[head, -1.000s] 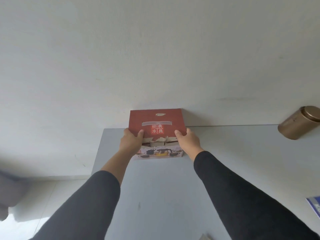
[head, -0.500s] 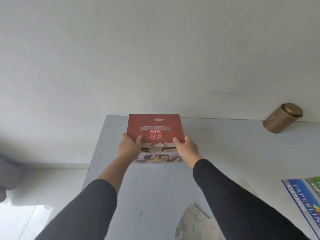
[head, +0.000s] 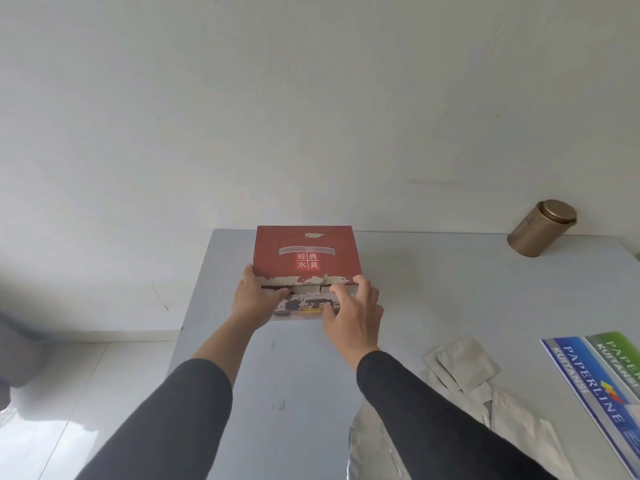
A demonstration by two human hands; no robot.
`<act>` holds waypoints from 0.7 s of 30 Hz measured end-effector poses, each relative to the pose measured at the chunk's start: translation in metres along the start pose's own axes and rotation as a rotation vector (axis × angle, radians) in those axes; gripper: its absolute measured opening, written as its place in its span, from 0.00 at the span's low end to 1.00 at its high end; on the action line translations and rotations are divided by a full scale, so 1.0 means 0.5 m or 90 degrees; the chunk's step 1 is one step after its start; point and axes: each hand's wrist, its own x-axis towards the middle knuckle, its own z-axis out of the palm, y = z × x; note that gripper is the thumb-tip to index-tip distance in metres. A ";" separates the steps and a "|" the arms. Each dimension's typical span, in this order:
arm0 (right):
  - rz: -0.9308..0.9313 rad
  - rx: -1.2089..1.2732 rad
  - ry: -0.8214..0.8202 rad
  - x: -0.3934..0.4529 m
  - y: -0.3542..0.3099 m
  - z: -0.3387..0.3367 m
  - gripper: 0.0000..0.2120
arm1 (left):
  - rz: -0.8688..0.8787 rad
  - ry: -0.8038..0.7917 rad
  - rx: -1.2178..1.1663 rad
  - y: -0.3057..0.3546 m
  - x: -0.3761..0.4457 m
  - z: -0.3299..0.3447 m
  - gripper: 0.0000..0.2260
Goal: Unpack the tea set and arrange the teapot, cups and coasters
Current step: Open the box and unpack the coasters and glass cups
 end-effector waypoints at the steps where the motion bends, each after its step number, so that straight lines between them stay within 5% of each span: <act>1: -0.006 -0.005 0.004 0.000 -0.005 0.002 0.13 | 0.000 -0.002 0.001 -0.001 0.001 -0.001 0.31; 13: 0.055 0.066 0.046 -0.011 -0.050 0.035 0.13 | -0.017 0.010 -0.001 -0.007 0.010 0.004 0.31; 21: 0.233 0.081 -0.110 -0.009 -0.086 0.036 0.12 | -0.012 0.000 0.030 -0.004 0.012 0.001 0.30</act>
